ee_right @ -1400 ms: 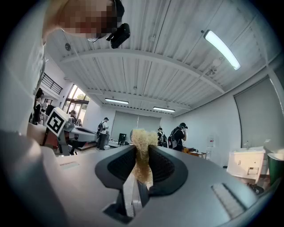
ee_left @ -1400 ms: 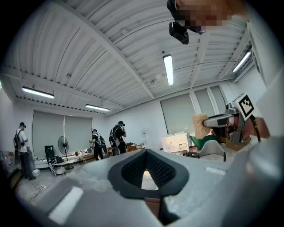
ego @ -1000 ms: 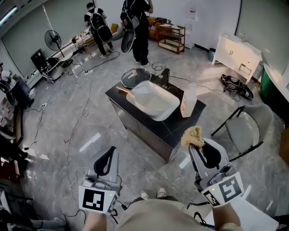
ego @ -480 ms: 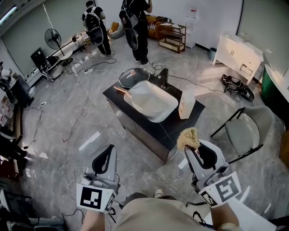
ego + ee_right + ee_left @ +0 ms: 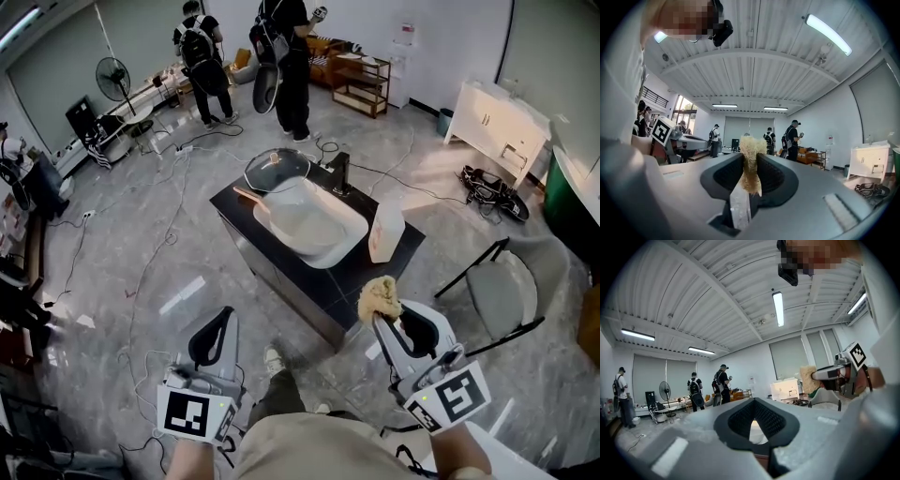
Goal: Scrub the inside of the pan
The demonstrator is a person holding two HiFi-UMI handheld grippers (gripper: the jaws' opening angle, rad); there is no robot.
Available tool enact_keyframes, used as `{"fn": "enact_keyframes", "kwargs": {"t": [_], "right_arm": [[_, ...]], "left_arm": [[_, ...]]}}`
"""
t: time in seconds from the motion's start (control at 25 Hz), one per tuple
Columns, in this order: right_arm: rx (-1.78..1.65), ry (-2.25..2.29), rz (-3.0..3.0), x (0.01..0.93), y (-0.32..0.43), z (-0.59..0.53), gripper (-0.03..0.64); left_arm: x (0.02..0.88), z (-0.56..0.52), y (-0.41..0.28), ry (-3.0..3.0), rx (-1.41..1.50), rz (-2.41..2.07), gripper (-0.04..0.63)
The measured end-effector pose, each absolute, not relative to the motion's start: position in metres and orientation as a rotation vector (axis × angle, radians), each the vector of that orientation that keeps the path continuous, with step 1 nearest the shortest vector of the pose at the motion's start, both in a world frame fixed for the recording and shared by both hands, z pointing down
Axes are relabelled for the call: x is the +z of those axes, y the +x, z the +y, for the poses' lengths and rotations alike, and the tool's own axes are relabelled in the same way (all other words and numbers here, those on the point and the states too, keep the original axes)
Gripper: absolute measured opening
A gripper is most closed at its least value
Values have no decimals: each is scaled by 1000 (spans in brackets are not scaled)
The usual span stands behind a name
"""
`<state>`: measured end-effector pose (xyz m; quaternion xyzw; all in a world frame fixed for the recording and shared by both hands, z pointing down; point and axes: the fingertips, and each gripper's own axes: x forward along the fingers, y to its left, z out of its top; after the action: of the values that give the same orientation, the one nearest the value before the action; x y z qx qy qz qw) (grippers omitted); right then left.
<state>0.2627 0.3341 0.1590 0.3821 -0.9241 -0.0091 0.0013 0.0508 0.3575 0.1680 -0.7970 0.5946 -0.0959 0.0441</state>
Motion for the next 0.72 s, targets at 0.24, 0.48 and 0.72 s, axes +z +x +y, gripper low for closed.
{"fn": "enact_keyframes", "kwargs": {"t": [0.24,0.48,0.72], "right_arm": [[-56,1198,-2891,164,253,307,95],[-49,1232,-2865,167,242,270,95],[-17,1226,-2839,176,210,229,95]], "left_arm": [[177,333,42,-2468,-245,1821,2],[182,299,26,-2474,-267,1800,2],[188,256,-6,-2492,-284,1792,2]]}}
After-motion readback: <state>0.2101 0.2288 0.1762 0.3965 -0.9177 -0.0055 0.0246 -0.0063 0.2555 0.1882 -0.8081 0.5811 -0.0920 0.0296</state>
